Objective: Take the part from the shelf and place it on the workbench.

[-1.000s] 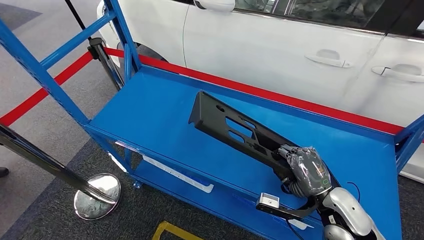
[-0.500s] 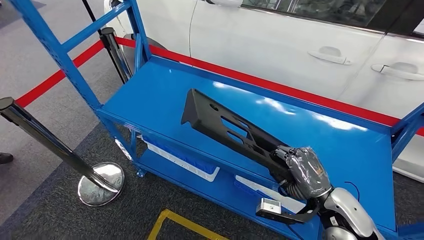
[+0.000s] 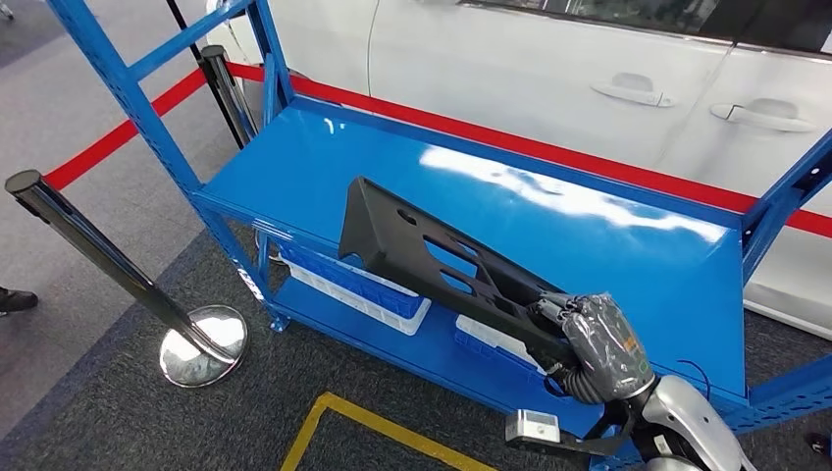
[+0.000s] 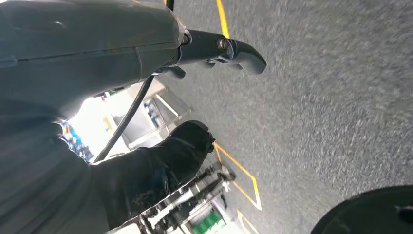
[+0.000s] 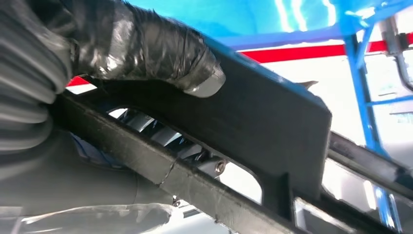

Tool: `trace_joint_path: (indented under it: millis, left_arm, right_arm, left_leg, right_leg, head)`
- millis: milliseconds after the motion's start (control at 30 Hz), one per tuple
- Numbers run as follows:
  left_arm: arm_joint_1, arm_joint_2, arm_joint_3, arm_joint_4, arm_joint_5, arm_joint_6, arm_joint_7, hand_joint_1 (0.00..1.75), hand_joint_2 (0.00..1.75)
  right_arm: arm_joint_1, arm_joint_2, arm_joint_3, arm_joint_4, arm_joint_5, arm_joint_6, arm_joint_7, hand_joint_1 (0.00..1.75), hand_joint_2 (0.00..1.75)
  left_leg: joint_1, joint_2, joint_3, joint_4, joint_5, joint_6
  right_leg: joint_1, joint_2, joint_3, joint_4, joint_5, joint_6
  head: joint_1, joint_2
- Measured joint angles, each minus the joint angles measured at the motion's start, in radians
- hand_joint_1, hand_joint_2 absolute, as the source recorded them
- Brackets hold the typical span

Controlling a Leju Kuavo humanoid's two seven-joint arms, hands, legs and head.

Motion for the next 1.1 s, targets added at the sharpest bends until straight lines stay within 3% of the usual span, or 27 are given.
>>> trace_joint_path:
  millis: [100, 133, 167, 200, 267, 300, 367, 400, 433, 500, 600, 667, 700, 767, 833, 867, 933, 967, 1033, 1100]
  left_arm:
    - [0.0, -0.001, -0.002, 0.0, 0.001, -0.004, 0.0, 0.0, 1.75]
    - [0.0, -0.001, -0.002, 0.0, 0.001, -0.004, 0.0, 0.0, 1.75]
    - [-0.001, -0.001, -0.003, 0.0, 0.003, -0.003, -0.001, 0.0, 1.75]
    - [-0.002, -0.002, -0.003, 0.0, 0.005, -0.001, -0.004, 0.0, 1.75]
    - [-0.004, 0.0, -0.004, 0.0, 0.009, 0.006, -0.016, 0.0, 1.75]
    - [-0.005, 0.001, -0.004, 0.0, 0.01, 0.008, -0.022, 0.0, 1.75]
    - [-0.007, 0.004, -0.004, 0.0, 0.013, 0.011, -0.028, 0.0, 1.75]
    - [-0.008, 0.005, -0.004, 0.0, 0.014, 0.011, -0.029, 0.0, 1.75]
    - [-0.007, 0.006, -0.004, 0.0, 0.015, 0.012, -0.029, 0.0, 1.75]
    - [-0.005, 0.005, -0.004, 0.0, 0.016, 0.013, -0.029, 0.0, 1.75]
    - [-0.003, 0.003, -0.004, 0.0, 0.017, 0.014, -0.028, 0.0, 1.75]
    - [0.0, 0.002, -0.004, 0.0, 0.017, 0.014, -0.029, 0.0, 1.75]
    - [0.001, 0.001, -0.004, 0.0, 0.017, 0.014, -0.029, 0.0, 1.75]
    - [0.0, -0.001, -0.004, 0.0, 0.018, 0.015, -0.029, 0.0, 1.75]
    - [-0.001, -0.003, -0.004, 0.0, 0.02, 0.017, -0.03, 0.0, 1.75]
    - [-0.001, -0.004, -0.004, 0.0, 0.021, 0.019, -0.03, 0.0, 1.75]
    - [0.001, -0.005, -0.004, 0.0, 0.023, 0.022, -0.031, 0.0, 1.75]
    - [0.002, -0.006, -0.004, 0.0, 0.024, 0.023, -0.032, 0.0, 1.75]
    - [0.003, -0.007, -0.004, 0.0, 0.025, 0.025, -0.033, 0.0, 1.75]
    - [0.001, -0.008, -0.004, 0.0, 0.025, 0.028, -0.037, 0.0, 1.75]
  right_arm:
    - [0.001, 0.0, 0.0, -0.006, -0.007, 0.0, 0.0, 1.75, 1.75]
    - [0.001, -0.001, 0.0, -0.007, -0.011, 0.001, 0.0, 1.75, 1.75]
    - [0.002, -0.001, 0.0, -0.007, -0.013, 0.001, 0.0, 1.75, 1.75]
    - [0.002, -0.001, 0.0, -0.007, -0.015, 0.001, 0.0, 1.75, 1.75]
    - [0.003, -0.001, 0.0, -0.008, -0.017, 0.001, 0.0, 1.75, 1.75]
    - [0.004, -0.001, -0.001, -0.009, -0.017, 0.001, 0.0, 1.75, 1.75]
    - [0.006, -0.002, -0.002, -0.012, -0.017, 0.001, 0.0, 1.75, 1.75]
    - [0.006, -0.002, -0.002, -0.013, -0.017, 0.001, -0.001, 1.75, 1.75]
    - [0.006, -0.003, -0.002, -0.014, -0.017, 0.002, -0.001, 1.75, 1.75]
    - [0.005, -0.003, -0.002, -0.014, -0.017, 0.003, -0.001, 1.75, 1.75]
    - [0.007, -0.003, -0.003, -0.014, -0.017, 0.004, -0.001, 1.75, 1.75]
    - [0.01, -0.003, -0.002, -0.014, -0.017, 0.004, -0.001, 1.75, 1.75]
    - [0.011, -0.003, -0.002, -0.014, -0.017, 0.004, -0.001, 1.75, 1.75]
    - [0.011, -0.003, -0.002, -0.014, -0.016, 0.004, -0.001, 1.75, 1.75]
    - [0.012, -0.003, -0.002, -0.014, -0.014, 0.003, 0.0, 1.75, 1.75]
    - [0.014, -0.003, -0.002, -0.015, -0.012, 0.003, 0.0, 1.75, 1.75]
    - [0.016, -0.004, -0.003, -0.016, -0.009, 0.001, 0.001, 1.75, 1.75]
    - [0.017, -0.004, -0.003, -0.016, -0.007, 0.0, 0.001, 1.75, 1.75]
    - [0.019, -0.004, -0.005, -0.016, -0.003, -0.002, 0.001, 1.75, 1.75]
    - [0.022, -0.004, -0.007, -0.016, 0.001, -0.003, 0.001, 1.75, 1.75]
  left_leg:
    - [0.004, 0.0, -0.041, 0.152, -0.141, -0.012]
    - [0.005, 0.0, -0.046, 0.204, -0.163, -0.014]
    - [0.005, 0.0, -0.041, 0.234, -0.16, -0.013]
    - [0.005, 0.001, -0.019, 0.232, -0.135, -0.011]
    - [0.001, 0.017, 0.069, 0.135, -0.077, 0.0]
    - [-0.004, 0.034, 0.124, 0.058, -0.071, 0.008]
    - [-0.014, 0.06, 0.197, -0.061, -0.094, 0.02]
    - [-0.017, 0.058, 0.206, -0.087, -0.101, 0.024]
    - [-0.018, 0.048, 0.206, -0.097, -0.096, 0.029]
    - [-0.015, 0.029, 0.199, -0.108, -0.073, 0.041]
    - [-0.012, 0.006, 0.177, -0.107, -0.048, 0.051]
    - [-0.013, -0.014, 0.157, -0.095, -0.04, 0.051]
    - [-0.013, -0.026, 0.148, -0.087, -0.038, 0.051]
    - [-0.012, -0.05, 0.134, -0.07, -0.039, 0.048]
    - [-0.013, -0.072, 0.12, -0.054, -0.041, 0.042]
    - [-0.011, -0.081, 0.112, -0.049, -0.04, 0.037]
    - [-0.009, -0.097, 0.1, -0.048, -0.035, 0.026]
    - [-0.008, -0.094, 0.097, -0.045, -0.036, 0.021]
    - [-0.009, -0.06, 0.077, -0.006, -0.065, 0.008]
    - [-0.002, -0.02, 0.022, 0.109, -0.127, -0.006]
  right_leg:
    - [0.001, -0.004, -0.041, -0.001, 0.034, -0.012]
    - [0.002, -0.007, -0.056, -0.001, 0.044, -0.012]
    - [0.004, -0.011, -0.07, 0.0, 0.054, -0.012]
    - [0.005, -0.016, -0.083, 0.0, 0.063, -0.012]
    - [0.008, -0.028, -0.102, 0.0, 0.08, -0.01]
    - [0.01, -0.035, -0.107, 0.001, 0.086, -0.007]
    - [0.01, -0.054, -0.108, 0.0, 0.097, 0.003]
    - [0.009, -0.066, -0.106, -0.002, 0.103, 0.01]
    - [0.007, -0.075, -0.105, -0.004, 0.108, 0.018]
    - [0.003, -0.06, -0.113, 0.017, 0.089, 0.03]
    - [0.001, -0.009, -0.17, 0.168, -0.016, 0.037]
    - [0.002, -0.002, -0.195, 0.255, -0.052, 0.04]
    - [0.002, -0.001, -0.182, 0.249, -0.041, 0.039]
    - [0.001, 0.017, -0.11, 0.137, 0.008, 0.034]
    - [0.001, 0.048, -0.052, 0.032, 0.035, 0.027]
    - [0.002, 0.056, -0.045, 0.013, 0.035, 0.023]
    - [0.003, 0.042, -0.046, 0.008, 0.039, 0.016]
    - [0.001, 0.032, -0.045, 0.002, 0.042, 0.011]
    - [-0.004, 0.011, -0.04, -0.01, 0.047, 0.002]
    - [-0.004, -0.014, -0.039, -0.014, 0.049, -0.002]
  head:
    - [0.0, 0.0]
    - [0.0, 0.0]
    - [0.0, 0.0]
    - [0.0, 0.0]
    - [0.0, 0.0]
    - [0.0, 0.0]
    - [0.0, 0.0]
    - [0.0, 0.0]
    - [0.0, 0.0]
    - [0.0, 0.0]
    - [0.0, 0.0]
    - [0.0, 0.0]
    - [0.0, 0.0]
    - [0.0, 0.0]
    - [0.0, 0.0]
    - [0.0, 0.0]
    - [0.0, 0.0]
    - [0.0, 0.0]
    - [0.0, 0.0]
    - [0.0, 0.0]
